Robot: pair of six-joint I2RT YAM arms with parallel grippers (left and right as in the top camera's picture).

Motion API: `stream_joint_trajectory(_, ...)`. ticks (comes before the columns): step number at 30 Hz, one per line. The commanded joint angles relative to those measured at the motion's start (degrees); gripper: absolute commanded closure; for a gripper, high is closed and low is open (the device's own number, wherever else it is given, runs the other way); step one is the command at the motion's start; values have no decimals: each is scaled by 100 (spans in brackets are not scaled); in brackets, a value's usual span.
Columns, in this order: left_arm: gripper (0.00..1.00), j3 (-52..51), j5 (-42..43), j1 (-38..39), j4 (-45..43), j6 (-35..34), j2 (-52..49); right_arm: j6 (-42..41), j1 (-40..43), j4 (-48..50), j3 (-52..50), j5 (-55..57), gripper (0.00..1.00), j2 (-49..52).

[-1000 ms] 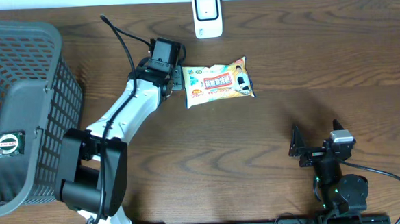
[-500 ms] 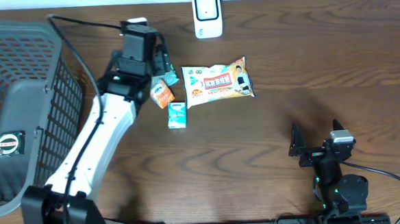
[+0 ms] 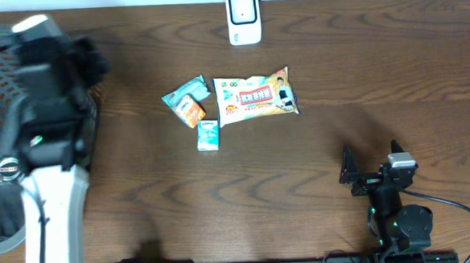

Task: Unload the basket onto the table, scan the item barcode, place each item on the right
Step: 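Reach the left gripper into the basket and grasp the green Zam-Buk tin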

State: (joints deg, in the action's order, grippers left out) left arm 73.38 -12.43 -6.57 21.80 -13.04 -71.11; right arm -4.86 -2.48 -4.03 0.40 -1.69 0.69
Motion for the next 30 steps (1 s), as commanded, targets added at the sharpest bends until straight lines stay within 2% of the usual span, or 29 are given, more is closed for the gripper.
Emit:
stream_joint_trajectory(1, 15, 74, -96, -855, 94, 57, 195, 87, 2, -26, -9, 2, 1, -31)
stream_joint_trajectory(6, 15, 72, -96, -2107, 481, 203, 101, 87, 2, -24, -9, 2, 1, -31)
stream_joint_trajectory(10, 15, 37, -96, -2804, 966, 708, -190, 87, 2, -24, -9, 2, 1, -31)
stream_joint_trajectory(12, 15, -48, -92, -3099, 1226, 695, -415, 87, 2, -26, -9, 2, 1, -31)
stream_joint_trajectory(22, 15, -52, -70, -3156, 1394, 216, -1036, 87, 2, -24, -9, 2, 1, -31)
stream_joint_trajectory(23, 14, -52, -70, -3158, 1379, 151, -1086, 87, 2, -26, -9, 2, 1, -31)
stream_joint_trajectory(24, 7, -52, -70, -3163, 1368, 35, -1134, 87, 2, -24, -9, 2, 1, -31)
stream_joint_trajectory(26, 2, -52, -72, -3171, 1355, -374, -1252, 87, 2, -24, -9, 2, 1, -31)
stream_joint_trajectory(30, 1, -52, -72, -3195, 1342, -896, -1486, 87, 2, -24, -9, 2, 1, -31)
